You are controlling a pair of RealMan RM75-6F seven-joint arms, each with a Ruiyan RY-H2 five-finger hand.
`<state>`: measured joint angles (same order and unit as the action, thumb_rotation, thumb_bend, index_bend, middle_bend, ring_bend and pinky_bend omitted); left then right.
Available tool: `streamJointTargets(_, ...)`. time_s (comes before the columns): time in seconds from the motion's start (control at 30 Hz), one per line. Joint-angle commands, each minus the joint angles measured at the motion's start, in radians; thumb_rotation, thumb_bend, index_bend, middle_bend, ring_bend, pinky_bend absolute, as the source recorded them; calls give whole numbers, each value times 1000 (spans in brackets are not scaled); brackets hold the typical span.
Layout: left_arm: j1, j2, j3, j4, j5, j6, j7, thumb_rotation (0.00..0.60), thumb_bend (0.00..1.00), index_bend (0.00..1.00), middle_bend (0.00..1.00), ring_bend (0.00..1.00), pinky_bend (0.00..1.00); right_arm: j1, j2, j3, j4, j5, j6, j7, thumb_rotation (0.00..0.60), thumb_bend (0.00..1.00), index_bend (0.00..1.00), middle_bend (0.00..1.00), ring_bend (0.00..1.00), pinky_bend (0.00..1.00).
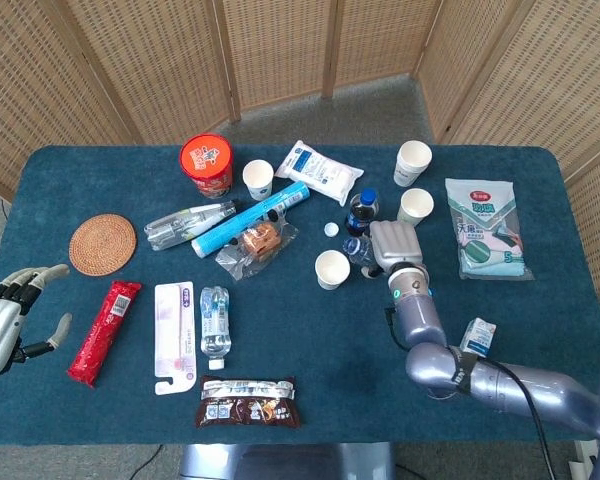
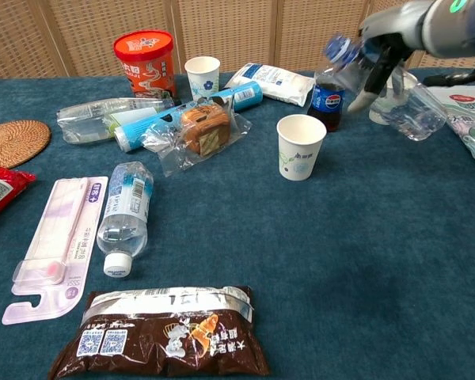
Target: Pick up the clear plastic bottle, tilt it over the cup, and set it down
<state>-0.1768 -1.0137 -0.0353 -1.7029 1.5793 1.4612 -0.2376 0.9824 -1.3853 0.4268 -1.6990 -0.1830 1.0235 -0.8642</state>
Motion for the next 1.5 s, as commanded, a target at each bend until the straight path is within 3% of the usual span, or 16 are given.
streamJointTargets(0.03, -1, 2, 0, -7, -11, -8, 0, 319, 493, 144, 262, 217, 177, -108, 103, 67, -50, -58, -112, 223, 600, 268, 645, 655, 617, 592)
streamJointTargets(0.23, -2, 6, -1, -20, -20, -17, 7, 320, 494, 143, 262, 216, 178, -260, 156, 145, -51, -206, -232, 566, 600, 270, 644, 651, 614, 592)
streamJointTargets(0.6, -3, 7, -3, -42, -31, -26, 29, 319, 494, 143, 262, 216, 178, -453, 114, 140, 2, -542, -245, 990, 600, 264, 643, 648, 611, 587)
streamJointTargets(0.9, -8, 2, -6, -46, -35, -36, 40, 319, 494, 144, 263, 217, 177, -500, 25, 84, 34, -747, -181, 1180, 600, 260, 636, 646, 599, 561)
streamJointTargets(1.17, -3, 3, -4, -40, -43, -35, 36, 317, 493, 143, 263, 216, 177, -472, -59, 43, 103, -806, -167, 1250, 600, 259, 635, 643, 592, 557)
streamJointTargets(1.5, 6, 11, -3, -40, -53, -32, 37, 319, 493, 143, 263, 217, 178, -421, -158, 19, 269, -862, -182, 1343, 600, 259, 633, 638, 585, 543)
